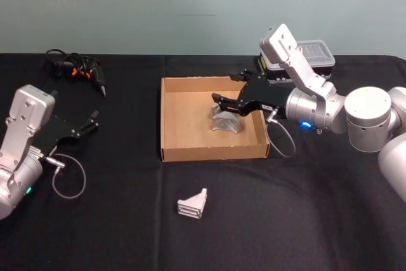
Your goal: Use one hand to pick up the angle iron from the table and place it into the box.
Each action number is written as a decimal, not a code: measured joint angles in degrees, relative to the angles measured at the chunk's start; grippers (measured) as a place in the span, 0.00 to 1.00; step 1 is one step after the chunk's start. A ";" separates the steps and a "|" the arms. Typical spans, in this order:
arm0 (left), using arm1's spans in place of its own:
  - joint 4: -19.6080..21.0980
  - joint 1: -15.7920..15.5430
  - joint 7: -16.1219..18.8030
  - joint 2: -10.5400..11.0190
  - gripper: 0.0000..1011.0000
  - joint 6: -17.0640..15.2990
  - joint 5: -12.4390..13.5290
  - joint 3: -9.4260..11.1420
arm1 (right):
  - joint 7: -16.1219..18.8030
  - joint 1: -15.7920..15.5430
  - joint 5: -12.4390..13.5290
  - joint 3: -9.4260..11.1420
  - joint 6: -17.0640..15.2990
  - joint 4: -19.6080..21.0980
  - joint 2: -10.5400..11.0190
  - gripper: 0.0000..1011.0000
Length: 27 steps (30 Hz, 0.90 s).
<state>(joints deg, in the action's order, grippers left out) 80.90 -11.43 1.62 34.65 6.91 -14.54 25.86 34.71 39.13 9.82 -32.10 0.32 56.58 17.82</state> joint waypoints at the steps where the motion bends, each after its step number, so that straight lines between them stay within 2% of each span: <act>1: 0.00 0.00 0.00 0.00 0.99 0.00 0.00 0.00 | -0.01 0.00 0.00 0.00 0.00 0.02 0.00 0.71; 2: 0.00 0.00 0.00 0.00 0.99 0.00 0.00 0.00 | -0.02 -0.01 0.01 0.00 -0.02 0.05 0.01 0.76; 5: 0.00 0.00 0.00 0.00 0.99 0.00 0.00 0.00 | -0.06 -0.03 0.01 0.00 -0.05 0.10 0.03 0.82; 10: 0.00 0.00 0.00 0.00 0.99 0.00 0.00 0.00 | -0.13 -0.06 0.02 0.00 -0.13 0.14 0.05 0.98; 15: 0.00 0.00 0.00 0.00 0.99 0.00 0.00 0.00 | -0.11 -0.87 0.16 0.17 -0.46 1.50 0.57 0.99; 20: 0.00 0.00 0.00 0.00 0.99 0.00 0.00 0.00 | 0.10 -3.52 0.91 0.60 -1.89 5.90 2.07 0.99; 26: 0.00 0.00 0.00 0.00 0.99 0.00 0.00 0.00 | 0.10 -7.41 2.23 0.76 -5.15 13.65 3.95 0.99; 27: 0.00 0.00 0.00 0.00 0.99 0.00 0.00 0.00 | 0.10 -7.41 2.23 0.76 -5.15 13.65 3.95 0.99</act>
<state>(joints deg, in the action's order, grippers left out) 80.90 -11.43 1.62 34.65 6.90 -14.55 25.86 34.80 31.72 12.05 -31.34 -4.83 70.23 21.77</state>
